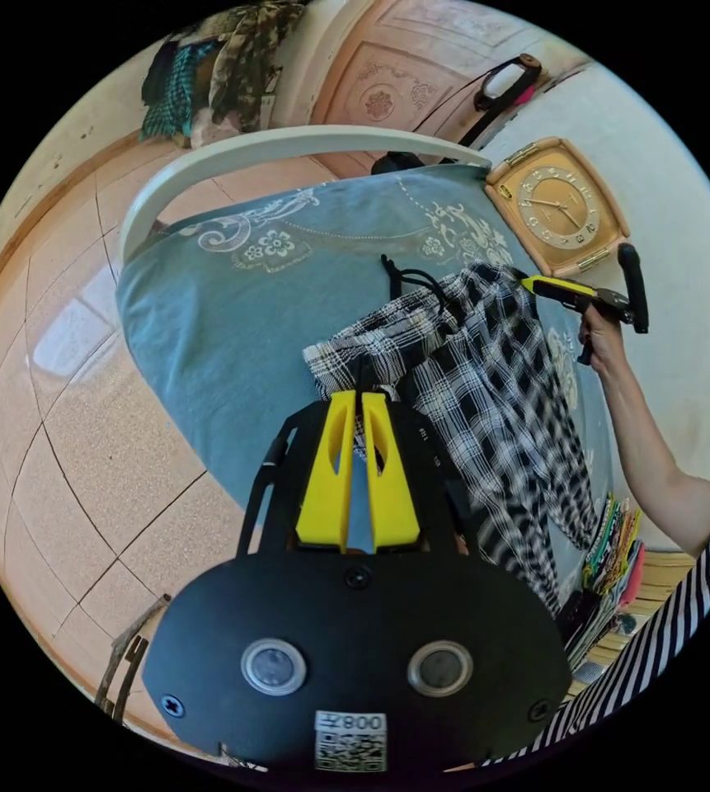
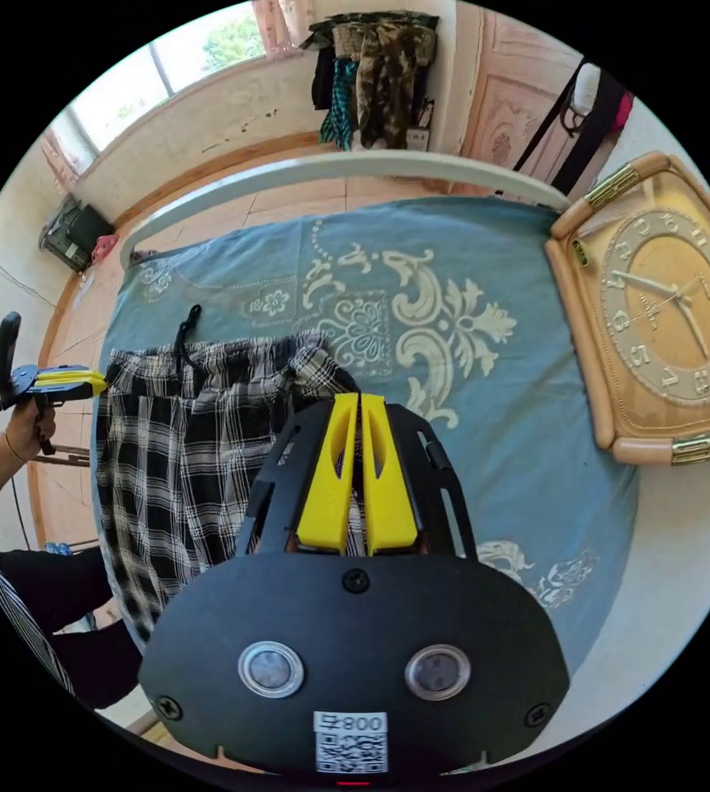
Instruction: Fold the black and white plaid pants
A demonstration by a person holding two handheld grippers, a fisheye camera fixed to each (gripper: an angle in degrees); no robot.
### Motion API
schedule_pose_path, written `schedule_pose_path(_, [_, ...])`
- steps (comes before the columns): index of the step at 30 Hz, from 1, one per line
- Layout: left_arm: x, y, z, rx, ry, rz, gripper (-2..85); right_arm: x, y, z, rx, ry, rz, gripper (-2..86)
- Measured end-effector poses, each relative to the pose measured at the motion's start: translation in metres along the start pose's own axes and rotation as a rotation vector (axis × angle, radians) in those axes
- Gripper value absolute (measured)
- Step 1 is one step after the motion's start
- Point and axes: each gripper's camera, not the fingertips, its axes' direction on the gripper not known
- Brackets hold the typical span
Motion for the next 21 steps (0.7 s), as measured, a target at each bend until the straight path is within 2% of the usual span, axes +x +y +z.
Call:
schedule_pose_path(4, [-0.018,-0.007,0.002,-0.004,0.052,0.007,1.9,0.014,-0.022,0.014,-0.016,0.077,0.007,0.6])
schedule_pose_path(7, [-0.029,-0.011,0.012,-0.036,0.066,0.006,2.1,0.023,-0.029,0.061,-0.182,-0.001,0.018,0.8])
schedule_pose_path(10, [-0.039,-0.012,0.004,-0.017,0.071,0.010,2.6,0.030,-0.023,0.063,-0.126,0.007,0.055,1.9])
schedule_pose_path(15, [-0.061,-0.018,-0.017,0.047,0.074,-0.021,4.8,0.046,-0.022,0.039,0.000,-0.103,0.124,5.6])
schedule_pose_path(19, [-0.074,-0.036,-0.014,0.034,0.097,-0.038,6.3,0.034,-0.037,0.035,0.003,-0.101,0.073,7.0])
schedule_pose_path(21, [-0.074,-0.043,-0.008,0.010,0.093,-0.026,6.5,0.036,-0.039,0.038,-0.044,-0.031,0.079,7.4])
